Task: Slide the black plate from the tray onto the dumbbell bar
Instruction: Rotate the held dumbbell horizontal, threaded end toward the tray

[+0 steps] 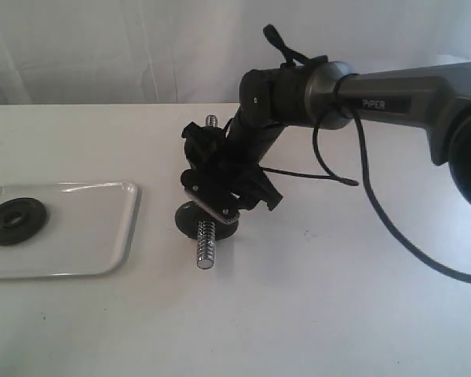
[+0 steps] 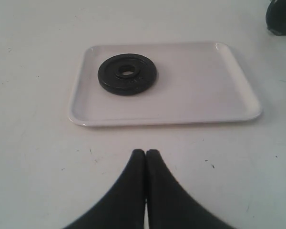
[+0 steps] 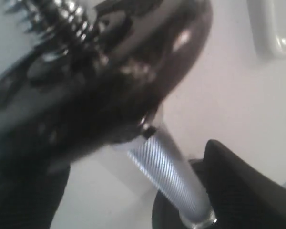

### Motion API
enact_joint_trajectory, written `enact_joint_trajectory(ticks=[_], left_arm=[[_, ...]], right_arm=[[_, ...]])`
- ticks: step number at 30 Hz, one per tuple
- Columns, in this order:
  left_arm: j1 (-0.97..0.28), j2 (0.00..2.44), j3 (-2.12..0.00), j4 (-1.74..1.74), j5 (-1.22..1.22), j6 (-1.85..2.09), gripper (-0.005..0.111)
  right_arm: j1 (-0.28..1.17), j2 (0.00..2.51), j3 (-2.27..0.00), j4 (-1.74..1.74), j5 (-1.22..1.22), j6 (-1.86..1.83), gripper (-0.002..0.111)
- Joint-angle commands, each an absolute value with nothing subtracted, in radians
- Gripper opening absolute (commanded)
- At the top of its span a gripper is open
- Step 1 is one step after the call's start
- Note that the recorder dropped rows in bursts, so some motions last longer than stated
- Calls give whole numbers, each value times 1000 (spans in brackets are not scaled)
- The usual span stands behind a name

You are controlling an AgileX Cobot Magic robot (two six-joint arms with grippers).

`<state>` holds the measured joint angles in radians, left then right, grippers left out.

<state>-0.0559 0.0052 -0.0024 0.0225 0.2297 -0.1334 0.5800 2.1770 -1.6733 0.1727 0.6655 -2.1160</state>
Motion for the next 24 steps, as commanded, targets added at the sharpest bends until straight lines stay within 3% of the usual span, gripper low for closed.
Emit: enact_joint_trajectory(ticks=[1, 11, 18, 24], left_arm=[[-60, 0, 0, 23, 233, -131, 0], [-60, 0, 0, 23, 233, -131, 0], [-60, 0, 0, 23, 233, -131, 0], [-60, 0, 0, 23, 233, -131, 0]], right_arm=[[610, 2207, -1674, 149, 625, -2133, 72], [617, 2224, -1674, 149, 612, -2131, 69], [617, 2224, -1674, 156, 612, -2030, 34], [621, 2218, -1674, 160, 612, -1795, 15]])
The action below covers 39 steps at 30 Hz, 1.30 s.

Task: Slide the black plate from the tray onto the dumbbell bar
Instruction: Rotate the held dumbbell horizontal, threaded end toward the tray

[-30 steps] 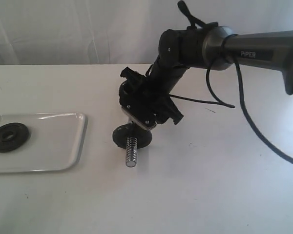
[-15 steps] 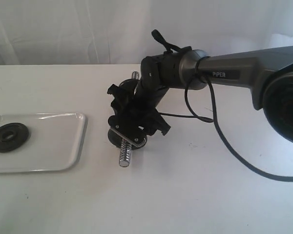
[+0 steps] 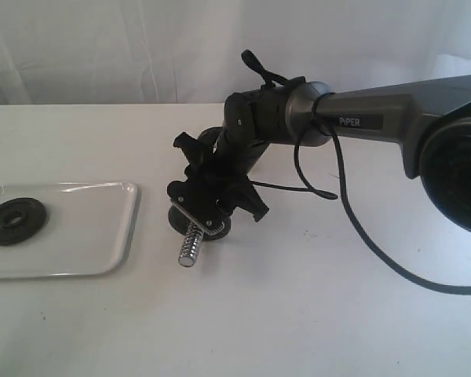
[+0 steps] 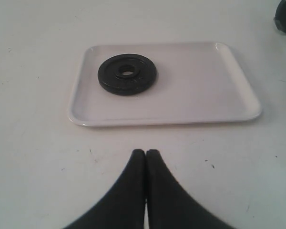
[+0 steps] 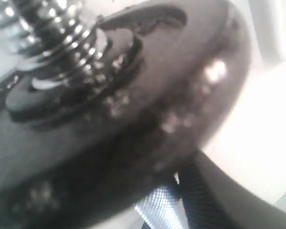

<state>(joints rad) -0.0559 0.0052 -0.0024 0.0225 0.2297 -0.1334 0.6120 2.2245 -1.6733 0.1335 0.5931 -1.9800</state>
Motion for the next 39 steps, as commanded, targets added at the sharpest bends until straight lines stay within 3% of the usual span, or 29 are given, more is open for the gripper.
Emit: enact_joint_trajectory(ticks=[1, 4, 18, 29, 32, 37, 39], left_arm=[[-60, 0, 0, 23, 233, -131, 0], [-60, 0, 0, 23, 233, -131, 0], [-60, 0, 0, 23, 233, -131, 0], [-60, 0, 0, 23, 233, -131, 0], [-60, 0, 0, 23, 233, -131, 0], [-60, 0, 0, 23, 233, -131, 0], [-60, 0, 0, 23, 233, -131, 0]], right_arm=[[625, 2215, -1674, 163, 612, -1743, 12], [632, 2202, -1674, 161, 612, -1609, 0], [677, 2166, -1674, -94, 666, -911, 0], [679, 2166, -1674, -101, 702, -799, 2], [679, 2166, -1674, -101, 711, -799, 16], [679, 2166, -1674, -101, 710, -779, 62], [679, 2166, -1674, -101, 710, -778, 69]])
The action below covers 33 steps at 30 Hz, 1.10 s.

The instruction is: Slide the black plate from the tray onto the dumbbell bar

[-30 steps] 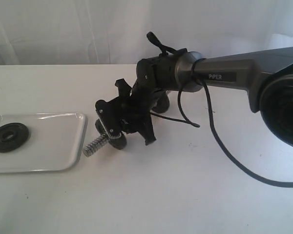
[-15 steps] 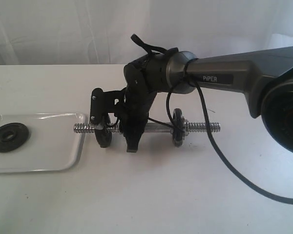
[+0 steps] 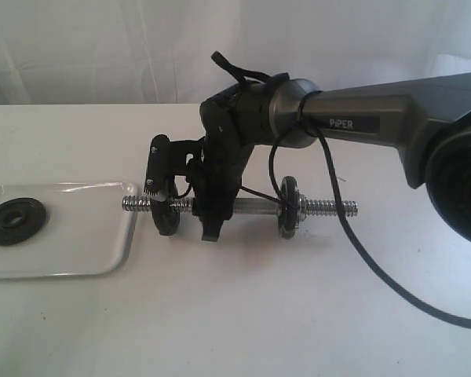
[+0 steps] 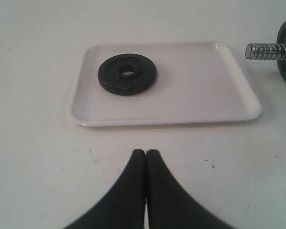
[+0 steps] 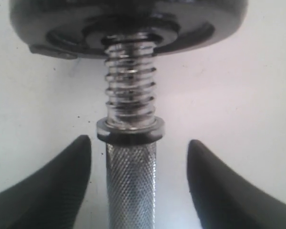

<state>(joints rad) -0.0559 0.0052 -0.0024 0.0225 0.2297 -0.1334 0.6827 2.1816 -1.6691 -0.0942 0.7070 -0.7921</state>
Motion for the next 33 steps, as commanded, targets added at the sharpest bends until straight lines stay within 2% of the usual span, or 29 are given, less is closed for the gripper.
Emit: enact_joint_trajectory(ticks=[1, 9, 24, 26, 27, 29, 33], left_arm=[[-60, 0, 0, 23, 233, -131, 0], [-60, 0, 0, 23, 233, -131, 0], [-60, 0, 0, 23, 233, -131, 0], [-60, 0, 0, 23, 233, -131, 0], [-60, 0, 0, 23, 233, -131, 0], [-60, 0, 0, 23, 233, -131, 0], [-60, 0, 0, 23, 233, -131, 0]], right_arm=[[679, 2168, -1674, -103, 710, -778, 69], [678, 2199, -1674, -129, 710, -755, 69], [678, 2276, -1674, -250, 650, -665, 60], [678, 2276, -1674, -253, 650, -665, 49], [678, 2276, -1674, -255, 652, -665, 38], [678, 2274, -1674, -257, 672, -665, 4], [678, 2265, -1674, -266, 676, -636, 0]])
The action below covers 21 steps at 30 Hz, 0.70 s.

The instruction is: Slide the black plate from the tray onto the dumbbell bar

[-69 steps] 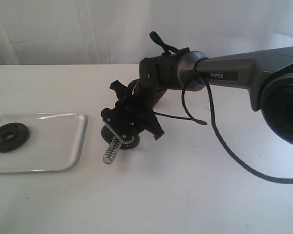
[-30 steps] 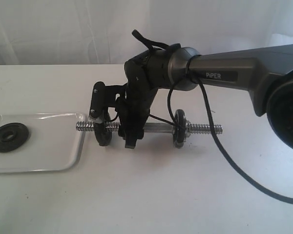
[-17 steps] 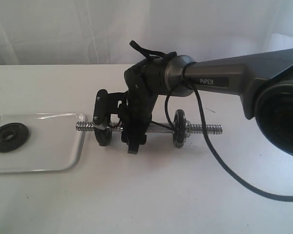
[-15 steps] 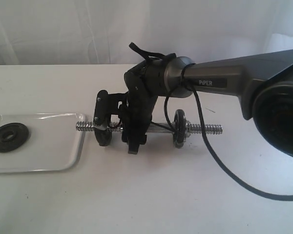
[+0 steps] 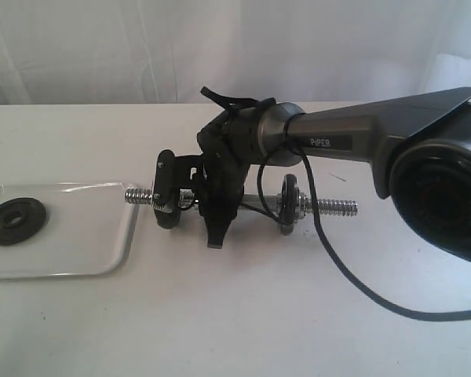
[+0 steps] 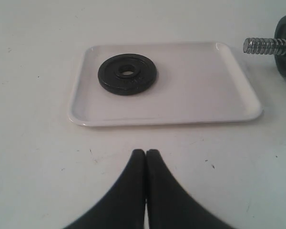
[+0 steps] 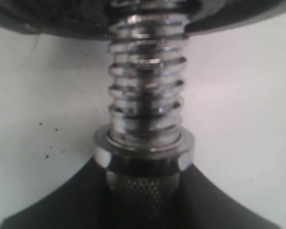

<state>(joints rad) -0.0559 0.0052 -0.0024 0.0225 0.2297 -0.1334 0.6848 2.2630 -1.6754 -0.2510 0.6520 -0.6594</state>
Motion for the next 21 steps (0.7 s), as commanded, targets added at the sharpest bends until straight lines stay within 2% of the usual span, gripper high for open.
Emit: enact_joint_trajectory(ticks=[1, 8, 17, 21], left_arm=[[-60, 0, 0, 23, 233, -131, 0], [-60, 0, 0, 23, 233, -131, 0], [-60, 0, 0, 23, 233, -131, 0], [-60, 0, 0, 23, 233, -131, 0]], right_arm=[[678, 2257, -1674, -266, 667, -622, 0], [669, 2174, -1651, -195, 510, -569, 0], [617, 2091, -1505, -101, 333, -582, 0], [617, 2093, -1490, -72, 369, -672, 0]])
